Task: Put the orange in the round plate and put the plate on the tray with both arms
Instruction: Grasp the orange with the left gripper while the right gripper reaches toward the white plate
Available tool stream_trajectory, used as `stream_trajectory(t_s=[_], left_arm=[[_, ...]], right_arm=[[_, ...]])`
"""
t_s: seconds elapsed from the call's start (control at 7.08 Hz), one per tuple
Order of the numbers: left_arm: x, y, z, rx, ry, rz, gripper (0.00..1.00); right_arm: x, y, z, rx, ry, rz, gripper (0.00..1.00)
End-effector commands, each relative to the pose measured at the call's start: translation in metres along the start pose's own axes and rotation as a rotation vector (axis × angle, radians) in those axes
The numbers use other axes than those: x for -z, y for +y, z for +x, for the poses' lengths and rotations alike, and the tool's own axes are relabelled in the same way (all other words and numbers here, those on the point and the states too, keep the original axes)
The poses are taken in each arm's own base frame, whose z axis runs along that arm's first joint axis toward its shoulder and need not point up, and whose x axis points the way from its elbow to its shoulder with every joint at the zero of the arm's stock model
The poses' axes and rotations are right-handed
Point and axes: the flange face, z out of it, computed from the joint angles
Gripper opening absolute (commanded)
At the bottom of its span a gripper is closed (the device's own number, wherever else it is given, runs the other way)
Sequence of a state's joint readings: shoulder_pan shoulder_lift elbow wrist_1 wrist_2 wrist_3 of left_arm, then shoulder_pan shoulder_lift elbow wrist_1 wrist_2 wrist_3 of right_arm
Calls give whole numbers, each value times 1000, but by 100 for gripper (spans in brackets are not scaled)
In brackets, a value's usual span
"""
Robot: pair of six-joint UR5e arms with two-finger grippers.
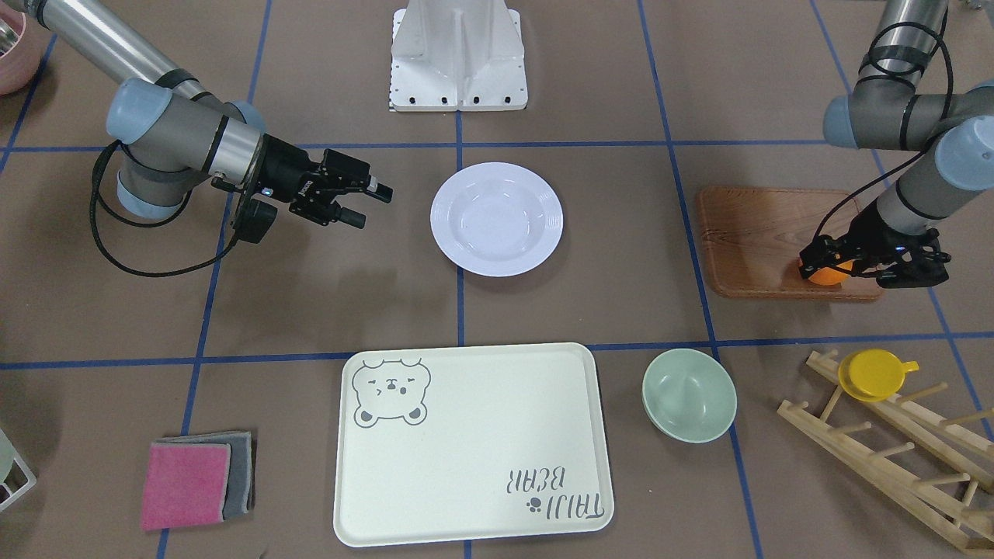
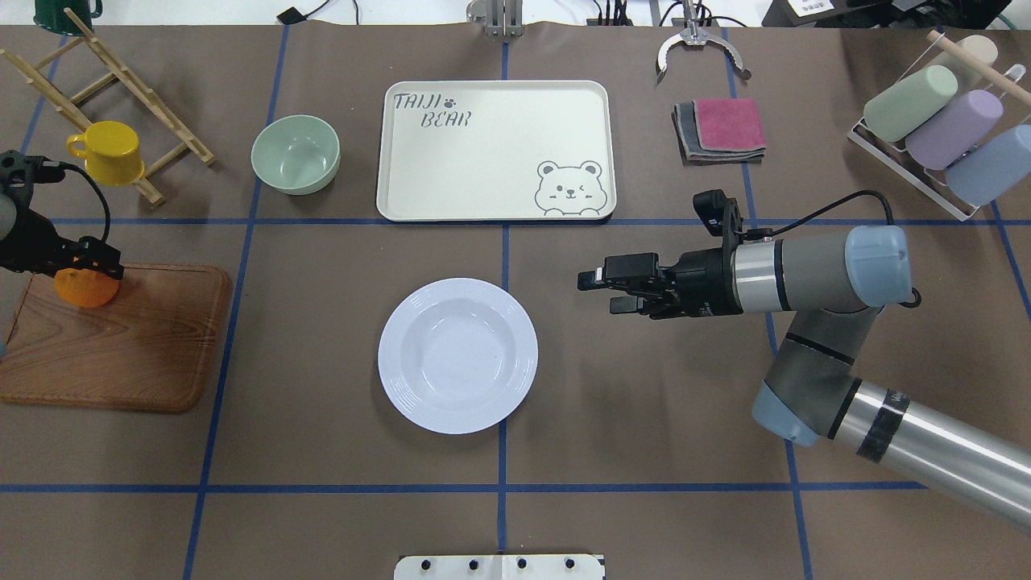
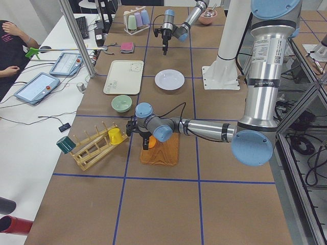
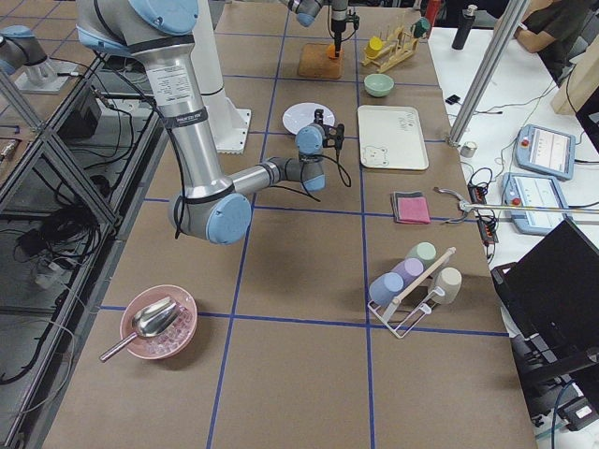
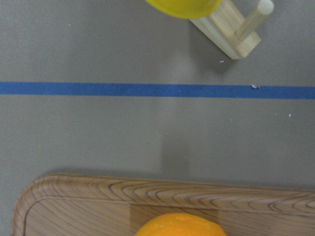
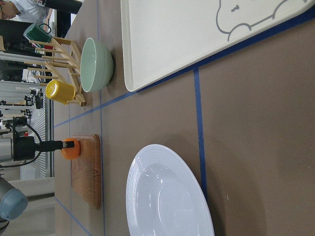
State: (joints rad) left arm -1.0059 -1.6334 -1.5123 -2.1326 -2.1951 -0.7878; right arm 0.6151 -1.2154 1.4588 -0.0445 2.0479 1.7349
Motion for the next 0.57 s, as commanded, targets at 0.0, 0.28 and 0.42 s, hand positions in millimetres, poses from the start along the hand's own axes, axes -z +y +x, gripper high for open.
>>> stream_trajectory(t_s=[0.0,0.28,0.42], left_arm=[[0,-1,2,9,6,1,71],[8,-3,12,1,17,13,71],[26,-8,35,28,39,28,71]], right_arm=[[0,0,0,0,0,0,100],[0,0,0,-1,0,0,100],[-3,1,-1,-2,-5,16,100]])
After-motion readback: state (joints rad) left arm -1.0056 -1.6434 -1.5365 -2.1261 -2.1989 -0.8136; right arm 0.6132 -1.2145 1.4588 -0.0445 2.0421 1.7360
